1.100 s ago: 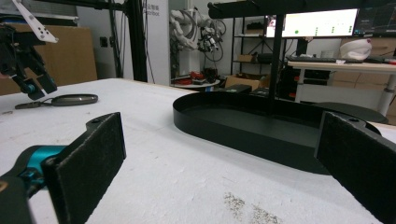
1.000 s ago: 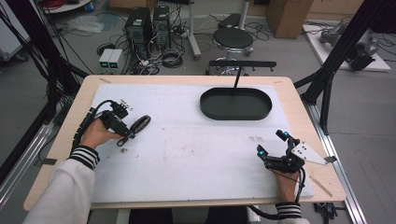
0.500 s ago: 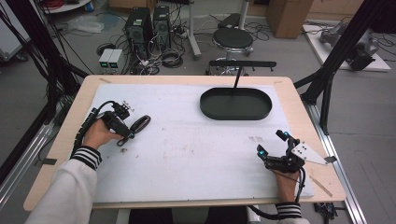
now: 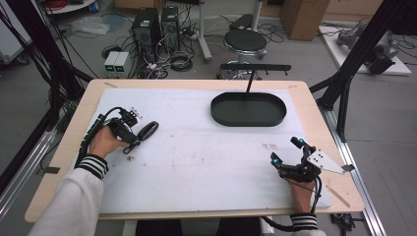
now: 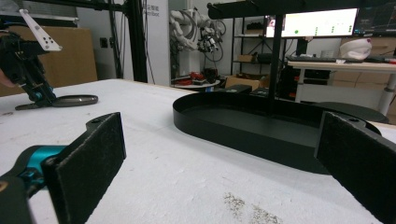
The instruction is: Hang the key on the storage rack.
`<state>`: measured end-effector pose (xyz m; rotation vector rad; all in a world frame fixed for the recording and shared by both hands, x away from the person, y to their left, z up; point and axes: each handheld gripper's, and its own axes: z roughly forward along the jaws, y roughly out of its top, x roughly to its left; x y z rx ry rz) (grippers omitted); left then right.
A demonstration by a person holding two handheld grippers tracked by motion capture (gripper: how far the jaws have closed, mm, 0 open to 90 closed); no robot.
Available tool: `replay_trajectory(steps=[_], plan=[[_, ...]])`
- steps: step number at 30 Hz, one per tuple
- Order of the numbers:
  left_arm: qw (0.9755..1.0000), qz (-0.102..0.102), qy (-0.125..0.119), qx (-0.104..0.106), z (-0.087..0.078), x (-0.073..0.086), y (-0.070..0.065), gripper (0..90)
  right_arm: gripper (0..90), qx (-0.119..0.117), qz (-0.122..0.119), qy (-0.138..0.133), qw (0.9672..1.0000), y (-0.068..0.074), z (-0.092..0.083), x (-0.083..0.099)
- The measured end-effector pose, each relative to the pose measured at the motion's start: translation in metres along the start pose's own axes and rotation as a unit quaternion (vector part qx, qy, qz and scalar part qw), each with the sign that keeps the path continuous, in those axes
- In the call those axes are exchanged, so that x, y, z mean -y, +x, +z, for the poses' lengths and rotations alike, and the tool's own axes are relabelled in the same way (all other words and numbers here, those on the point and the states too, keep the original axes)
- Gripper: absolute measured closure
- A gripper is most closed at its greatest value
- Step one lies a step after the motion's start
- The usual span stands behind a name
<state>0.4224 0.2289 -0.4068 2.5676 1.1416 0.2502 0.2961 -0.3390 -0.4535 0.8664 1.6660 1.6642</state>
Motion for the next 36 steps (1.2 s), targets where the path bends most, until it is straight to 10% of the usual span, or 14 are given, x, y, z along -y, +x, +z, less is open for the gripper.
replay_trajectory(steps=[24,36], plan=[[0.9996,0.013,-0.019,-0.013,-0.008,0.002,0.000,84.0,0.8,-0.001,0.001,-0.003,1.0000,-0.001,0.000,0.000],[0.9919,0.034,-0.120,-0.027,-0.038,0.006,-0.002,84.5,0.9,-0.001,0.006,-0.003,1.0000,-0.001,0.000,0.000]])
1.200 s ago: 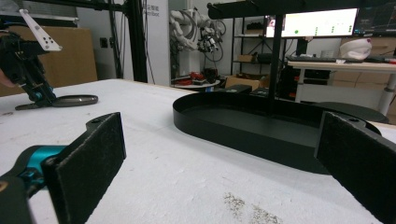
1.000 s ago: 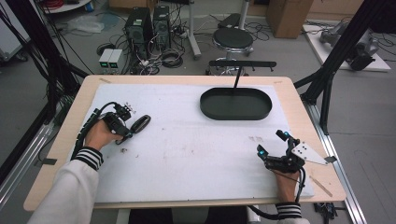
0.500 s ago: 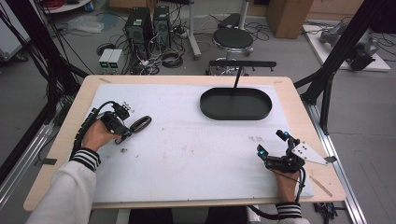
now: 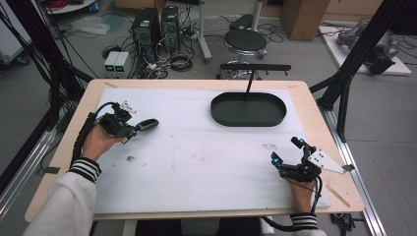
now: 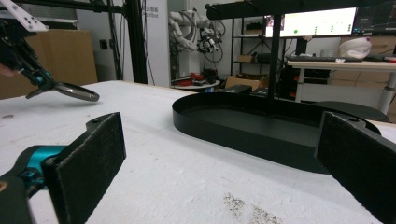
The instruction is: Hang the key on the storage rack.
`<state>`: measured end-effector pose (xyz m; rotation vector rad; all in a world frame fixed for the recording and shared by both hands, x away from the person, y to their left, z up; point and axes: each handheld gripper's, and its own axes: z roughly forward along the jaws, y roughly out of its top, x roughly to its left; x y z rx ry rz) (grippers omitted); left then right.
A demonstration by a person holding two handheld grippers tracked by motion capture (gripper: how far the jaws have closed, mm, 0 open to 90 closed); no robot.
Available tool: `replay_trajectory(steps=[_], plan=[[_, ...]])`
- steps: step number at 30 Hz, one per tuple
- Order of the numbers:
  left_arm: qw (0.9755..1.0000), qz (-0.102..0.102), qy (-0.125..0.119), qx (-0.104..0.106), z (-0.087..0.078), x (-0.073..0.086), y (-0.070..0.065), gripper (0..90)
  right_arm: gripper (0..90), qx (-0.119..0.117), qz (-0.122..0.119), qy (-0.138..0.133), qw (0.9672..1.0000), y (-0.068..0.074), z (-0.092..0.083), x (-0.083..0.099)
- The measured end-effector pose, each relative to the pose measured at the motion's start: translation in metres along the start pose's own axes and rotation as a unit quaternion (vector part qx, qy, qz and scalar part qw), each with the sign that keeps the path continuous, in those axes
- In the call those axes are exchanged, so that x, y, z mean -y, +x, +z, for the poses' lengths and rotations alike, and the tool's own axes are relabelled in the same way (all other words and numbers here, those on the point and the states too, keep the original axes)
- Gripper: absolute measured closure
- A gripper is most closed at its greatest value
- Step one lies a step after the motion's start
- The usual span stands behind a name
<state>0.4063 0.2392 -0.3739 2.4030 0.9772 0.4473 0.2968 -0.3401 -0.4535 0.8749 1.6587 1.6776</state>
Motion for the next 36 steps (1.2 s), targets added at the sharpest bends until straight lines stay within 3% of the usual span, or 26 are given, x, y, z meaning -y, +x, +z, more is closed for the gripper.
replay_trajectory(steps=[5,11,16,23,24,26,27,31,36], plan=[[0.9988,0.002,-0.043,0.022,-0.016,-0.002,-0.002,84.9,0.8,0.003,0.009,-0.003,1.0000,-0.002,0.000,0.000],[0.9974,0.013,-0.065,0.028,-0.027,-0.007,-0.005,85.0,0.8,0.001,0.022,0.009,0.9997,-0.005,0.002,-0.002],[0.9958,0.024,-0.079,0.040,-0.033,-0.014,-0.009,85.0,0.8,-0.004,0.020,0.020,0.9996,-0.005,0.005,-0.003],[0.9906,0.042,-0.112,0.066,-0.045,-0.029,-0.020,84.9,0.7,-0.025,0.027,0.032,0.9988,-0.006,0.007,-0.013],[0.9898,0.049,-0.116,0.068,-0.047,-0.033,-0.022,84.9,0.8,-0.041,0.022,0.037,0.9983,-0.006,0.010,-0.020],[0.9885,0.054,-0.123,0.070,-0.049,-0.038,-0.025,84.9,0.8,-0.047,0.020,0.039,0.9979,-0.006,0.011,-0.023],[0.9872,0.057,-0.130,0.072,-0.051,-0.042,-0.026,84.9,0.8,-0.067,0.024,0.047,0.9964,-0.005,0.015,-0.032],[0.9835,0.065,-0.145,0.087,-0.055,-0.052,-0.031,84.9,0.7,-0.084,0.020,0.048,0.9951,-0.004,0.020,-0.039],[0.9769,0.077,-0.165,0.112,-0.059,-0.066,-0.040,84.9,0.8,-0.123,0.015,0.058,0.9906,-0.002,0.032,-0.056]])
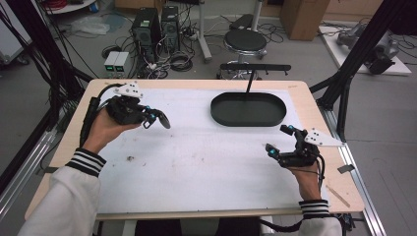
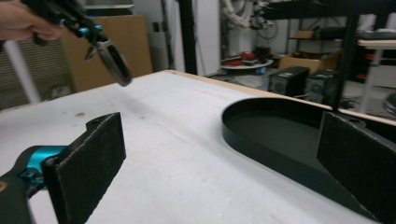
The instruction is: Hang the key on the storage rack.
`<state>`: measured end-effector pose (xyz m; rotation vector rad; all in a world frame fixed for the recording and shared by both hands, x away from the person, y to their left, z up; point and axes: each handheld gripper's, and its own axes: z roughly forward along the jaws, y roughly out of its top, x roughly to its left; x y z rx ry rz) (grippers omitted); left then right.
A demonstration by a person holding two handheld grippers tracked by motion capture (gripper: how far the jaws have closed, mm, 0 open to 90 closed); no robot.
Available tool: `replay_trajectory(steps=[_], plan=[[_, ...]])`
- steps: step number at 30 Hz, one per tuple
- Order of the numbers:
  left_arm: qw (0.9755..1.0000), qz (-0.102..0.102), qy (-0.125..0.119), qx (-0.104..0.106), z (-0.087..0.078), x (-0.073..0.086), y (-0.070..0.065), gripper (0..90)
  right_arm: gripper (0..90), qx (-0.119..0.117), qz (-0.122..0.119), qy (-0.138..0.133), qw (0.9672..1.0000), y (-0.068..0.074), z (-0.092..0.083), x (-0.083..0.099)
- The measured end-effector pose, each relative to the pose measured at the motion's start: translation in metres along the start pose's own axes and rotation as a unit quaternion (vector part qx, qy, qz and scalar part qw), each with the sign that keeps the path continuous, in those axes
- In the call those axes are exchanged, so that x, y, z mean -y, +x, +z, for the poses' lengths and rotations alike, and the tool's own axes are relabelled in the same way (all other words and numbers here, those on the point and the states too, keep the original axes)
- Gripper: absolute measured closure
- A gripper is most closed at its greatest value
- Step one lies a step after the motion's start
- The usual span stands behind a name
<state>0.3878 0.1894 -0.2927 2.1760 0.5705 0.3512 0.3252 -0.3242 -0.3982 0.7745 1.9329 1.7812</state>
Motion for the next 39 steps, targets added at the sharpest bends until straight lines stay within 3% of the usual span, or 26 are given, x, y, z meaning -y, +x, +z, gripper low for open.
replay_trajectory(steps=[2,4,5,9,19,23,31,33,34,35,39], plan=[[0.9999,0.005,-0.008,0.011,0.001,-0.006,-0.002,84.9,0.8,-0.015,0.000,0.010,0.9998,0.001,0.005,-0.008],[0.9996,0.004,-0.017,0.024,0.004,-0.010,-0.005,84.9,0.8,-0.041,-0.016,0.021,0.9988,0.003,0.015,-0.020],[0.9994,0.009,-0.020,0.028,0.005,-0.012,-0.006,84.9,0.8,-0.041,-0.016,0.021,0.9988,0.003,0.015,-0.020],[0.9981,0.016,-0.027,0.053,0.012,-0.018,-0.011,84.9,0.8,-0.080,-0.022,0.031,0.9961,0.007,0.027,-0.033],[0.9903,0.038,-0.047,0.125,0.026,-0.030,-0.027,84.9,0.8,-0.122,-0.038,0.047,0.9907,0.013,0.052,-0.052],[0.9875,0.047,-0.051,0.142,0.028,-0.034,-0.033,84.9,0.8,-0.148,-0.055,0.066,0.9852,0.020,0.063,-0.057],[0.9839,0.060,-0.065,0.155,0.026,-0.045,-0.041,84.8,0.8,-0.199,-0.089,0.106,0.9703,0.036,0.093,-0.066],[0.9828,0.064,-0.066,0.160,0.026,-0.047,-0.042,84.8,0.8,-0.201,-0.090,0.108,0.9694,0.037,0.095,-0.067],[0.9823,0.065,-0.065,0.163,0.026,-0.048,-0.043,84.9,0.8,-0.209,-0.097,0.112,0.9666,0.040,0.101,-0.069],[0.9820,0.066,-0.064,0.165,0.027,-0.048,-0.044,84.9,0.8,-0.209,-0.097,0.112,0.9666,0.040,0.101,-0.069],[0.9805,0.074,-0.060,0.172,0.030,-0.051,-0.048,84.8,0.8,-0.226,-0.101,0.121,0.9613,0.046,0.111,-0.072]])
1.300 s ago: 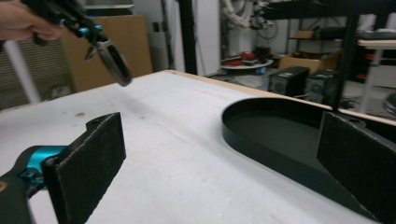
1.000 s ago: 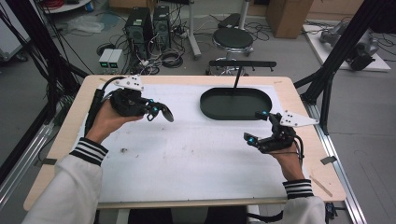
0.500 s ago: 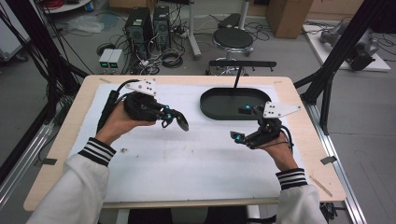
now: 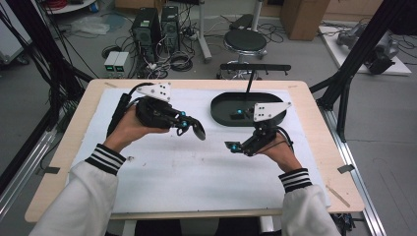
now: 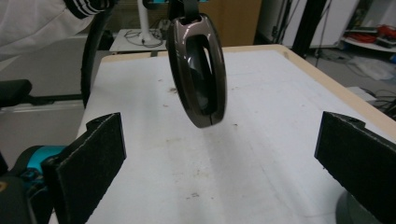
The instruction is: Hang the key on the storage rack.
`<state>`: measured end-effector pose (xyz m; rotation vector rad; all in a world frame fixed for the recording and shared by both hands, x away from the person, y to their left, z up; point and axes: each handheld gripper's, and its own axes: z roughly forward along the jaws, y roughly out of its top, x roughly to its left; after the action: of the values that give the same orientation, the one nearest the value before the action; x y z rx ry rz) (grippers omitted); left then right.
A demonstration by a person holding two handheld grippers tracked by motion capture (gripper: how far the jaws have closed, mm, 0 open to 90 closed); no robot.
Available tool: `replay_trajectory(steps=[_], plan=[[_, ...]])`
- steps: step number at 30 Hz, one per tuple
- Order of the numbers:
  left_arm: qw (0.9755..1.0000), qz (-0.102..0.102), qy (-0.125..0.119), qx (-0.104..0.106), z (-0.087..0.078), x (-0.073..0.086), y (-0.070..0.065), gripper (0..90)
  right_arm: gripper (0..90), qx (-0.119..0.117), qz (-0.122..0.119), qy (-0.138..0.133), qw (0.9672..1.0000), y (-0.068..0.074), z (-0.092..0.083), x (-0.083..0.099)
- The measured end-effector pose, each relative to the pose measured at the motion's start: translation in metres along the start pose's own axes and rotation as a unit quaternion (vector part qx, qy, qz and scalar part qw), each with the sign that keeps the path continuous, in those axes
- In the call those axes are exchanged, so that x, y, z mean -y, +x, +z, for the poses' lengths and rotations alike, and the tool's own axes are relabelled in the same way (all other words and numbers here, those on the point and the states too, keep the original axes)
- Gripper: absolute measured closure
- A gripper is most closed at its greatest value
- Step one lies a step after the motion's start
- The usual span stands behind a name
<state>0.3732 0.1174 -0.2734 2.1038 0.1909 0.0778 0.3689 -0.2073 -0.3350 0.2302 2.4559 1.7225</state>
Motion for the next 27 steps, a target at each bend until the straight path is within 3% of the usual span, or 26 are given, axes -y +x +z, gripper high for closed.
replay_trajectory(steps=[13,20,27], plan=[[0.9998,0.008,0.001,0.018,0.010,-0.004,-0.006,84.9,0.9,-0.038,-0.017,0.012,0.9991,0.002,0.027,-0.011],[0.9998,0.007,0.002,0.020,0.012,-0.006,-0.006,84.8,4.3,-0.053,-0.051,0.033,0.9967,0.006,0.043,-0.014],[0.9997,0.006,0.004,0.025,0.014,-0.007,-0.007,84.8,7.2,-0.056,-0.057,0.040,0.9960,0.006,0.056,-0.016]])
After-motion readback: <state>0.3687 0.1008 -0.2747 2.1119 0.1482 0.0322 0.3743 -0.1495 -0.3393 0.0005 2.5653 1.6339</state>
